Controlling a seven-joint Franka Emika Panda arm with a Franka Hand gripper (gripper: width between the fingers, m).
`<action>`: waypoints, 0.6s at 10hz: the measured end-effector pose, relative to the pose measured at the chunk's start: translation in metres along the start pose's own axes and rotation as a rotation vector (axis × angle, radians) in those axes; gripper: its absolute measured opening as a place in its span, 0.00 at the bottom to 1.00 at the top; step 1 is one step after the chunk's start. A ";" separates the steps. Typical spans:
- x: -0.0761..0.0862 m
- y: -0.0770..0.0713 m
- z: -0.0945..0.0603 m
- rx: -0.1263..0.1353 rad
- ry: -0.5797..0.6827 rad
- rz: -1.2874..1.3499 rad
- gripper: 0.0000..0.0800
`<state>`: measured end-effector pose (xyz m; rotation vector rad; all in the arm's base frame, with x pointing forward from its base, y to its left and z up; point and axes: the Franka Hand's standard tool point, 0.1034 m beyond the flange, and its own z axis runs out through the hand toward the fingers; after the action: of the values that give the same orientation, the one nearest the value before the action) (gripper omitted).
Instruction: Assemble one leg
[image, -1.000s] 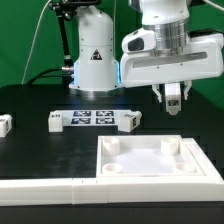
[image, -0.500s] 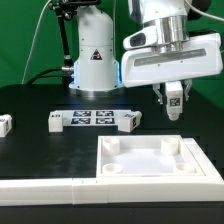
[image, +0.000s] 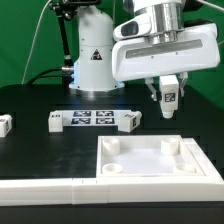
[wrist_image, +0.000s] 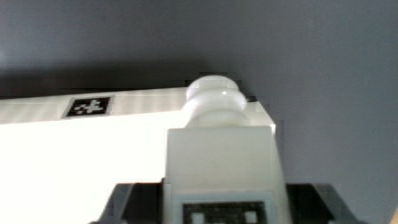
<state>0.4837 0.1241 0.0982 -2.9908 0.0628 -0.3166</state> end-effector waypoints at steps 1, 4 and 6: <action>0.000 0.000 0.000 0.000 0.000 0.000 0.36; 0.001 0.001 0.000 -0.001 0.000 0.002 0.36; 0.038 0.020 0.010 -0.004 0.027 -0.069 0.36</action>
Offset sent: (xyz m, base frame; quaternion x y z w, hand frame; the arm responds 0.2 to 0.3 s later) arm 0.0000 0.0000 0.0000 0.0000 0.0000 0.0000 1.0000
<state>0.5222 0.1040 0.0936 -2.9978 -0.0373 -0.3651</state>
